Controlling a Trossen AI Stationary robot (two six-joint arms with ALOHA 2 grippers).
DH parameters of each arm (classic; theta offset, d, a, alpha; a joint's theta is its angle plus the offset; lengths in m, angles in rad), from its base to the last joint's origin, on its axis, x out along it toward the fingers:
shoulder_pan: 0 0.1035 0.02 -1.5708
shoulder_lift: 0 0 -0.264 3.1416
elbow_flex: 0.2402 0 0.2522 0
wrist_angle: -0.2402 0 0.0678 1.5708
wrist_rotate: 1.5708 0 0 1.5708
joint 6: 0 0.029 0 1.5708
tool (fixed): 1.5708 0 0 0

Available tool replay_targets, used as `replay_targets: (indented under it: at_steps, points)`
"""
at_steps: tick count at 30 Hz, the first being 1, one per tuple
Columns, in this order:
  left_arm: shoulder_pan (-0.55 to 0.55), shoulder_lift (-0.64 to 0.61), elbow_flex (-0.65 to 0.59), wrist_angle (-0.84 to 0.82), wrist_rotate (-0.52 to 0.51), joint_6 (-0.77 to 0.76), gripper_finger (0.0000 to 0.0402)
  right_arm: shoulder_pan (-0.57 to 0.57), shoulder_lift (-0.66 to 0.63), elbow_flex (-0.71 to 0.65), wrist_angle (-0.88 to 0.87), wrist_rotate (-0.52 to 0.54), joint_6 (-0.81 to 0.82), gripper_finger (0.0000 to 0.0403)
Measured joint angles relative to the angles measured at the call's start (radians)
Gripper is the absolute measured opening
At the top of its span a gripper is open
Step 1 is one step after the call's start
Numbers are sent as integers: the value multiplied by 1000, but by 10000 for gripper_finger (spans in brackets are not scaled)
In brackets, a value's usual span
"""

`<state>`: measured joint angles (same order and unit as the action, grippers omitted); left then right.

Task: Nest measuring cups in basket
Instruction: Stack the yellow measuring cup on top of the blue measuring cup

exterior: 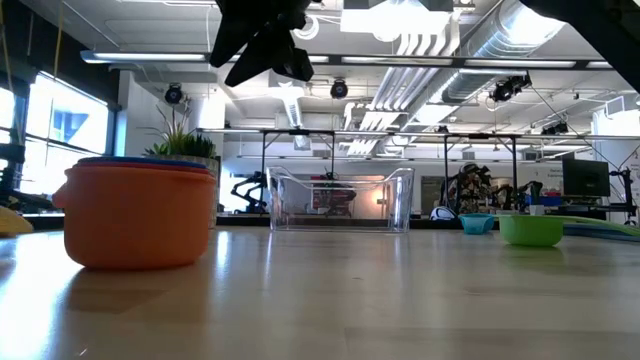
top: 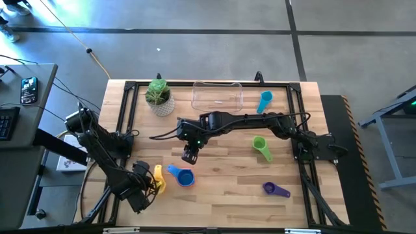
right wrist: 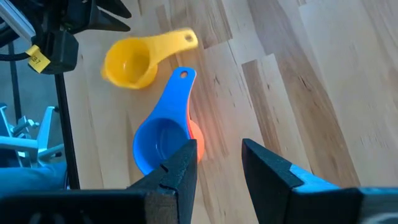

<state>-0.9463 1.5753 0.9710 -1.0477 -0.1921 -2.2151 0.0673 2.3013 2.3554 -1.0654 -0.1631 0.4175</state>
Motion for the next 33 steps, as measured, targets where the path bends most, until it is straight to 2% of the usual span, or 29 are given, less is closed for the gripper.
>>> replay_targets:
  at_steps: [6, 10, 19, 23, 26, 29, 33]
  points:
    - [0, -10, 0, -2, -4, 0, 98, 0, 0, 0, 0, -3, 23, 119]
    - [-5, -47, 0, -14, -44, 11, 98, 11, 0, 0, 1, -18, 75, 119]
    - [-6, -209, 0, -129, -64, 172, 90, 91, 0, 0, 116, 16, 195, 119]
    - [-6, -292, 0, -167, -133, 265, 90, 130, 0, 0, 224, 70, 211, 119]
    - [-6, -343, 0, -161, -186, 387, 90, 154, 0, 0, 288, 120, 237, 119]
    - [-6, -376, 0, -147, -187, 536, 90, 172, 0, 0, 338, 178, 282, 119]
    - [-19, -386, 0, -52, -183, 836, 90, 185, 0, 1, 360, 231, 332, 119]
